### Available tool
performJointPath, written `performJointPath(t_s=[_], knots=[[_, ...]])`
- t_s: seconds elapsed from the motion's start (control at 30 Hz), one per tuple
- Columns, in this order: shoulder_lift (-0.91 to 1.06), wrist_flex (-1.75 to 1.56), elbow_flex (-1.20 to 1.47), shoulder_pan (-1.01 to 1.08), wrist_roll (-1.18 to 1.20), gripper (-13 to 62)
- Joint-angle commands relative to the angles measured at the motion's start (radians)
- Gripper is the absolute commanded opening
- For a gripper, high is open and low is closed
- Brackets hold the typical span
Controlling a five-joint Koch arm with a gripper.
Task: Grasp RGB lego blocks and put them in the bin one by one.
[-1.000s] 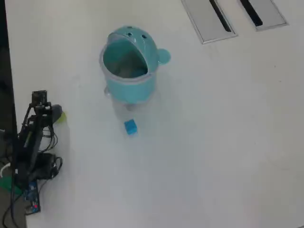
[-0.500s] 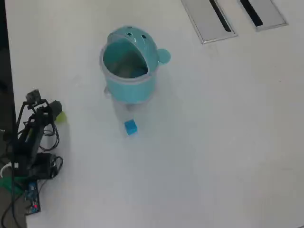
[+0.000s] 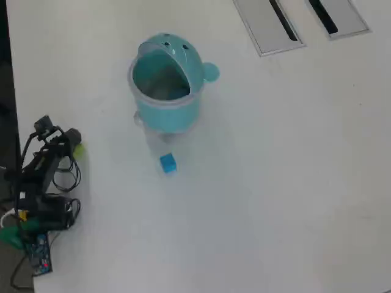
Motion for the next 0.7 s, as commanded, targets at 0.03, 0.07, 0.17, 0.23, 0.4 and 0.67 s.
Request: performJointPath(t_s=[0.03,0.07,0.17,0.23,0.4,0.67], knots=[[0.003,-0.043,-0.005,0.005,-0.037,32.3],[0.003,-0.043,0.002,0.009,-0.043,32.3],[0.002,-0.044,0.028,0.012,-0.049,32.3],[-0.006,-0.052,0.034,0.012,-0.049,32.3],[-0.014,-0.054,0.026,0.02,-0.049,28.8],[0.009,-0.052,0.031,0.035,-0.04,16.4]])
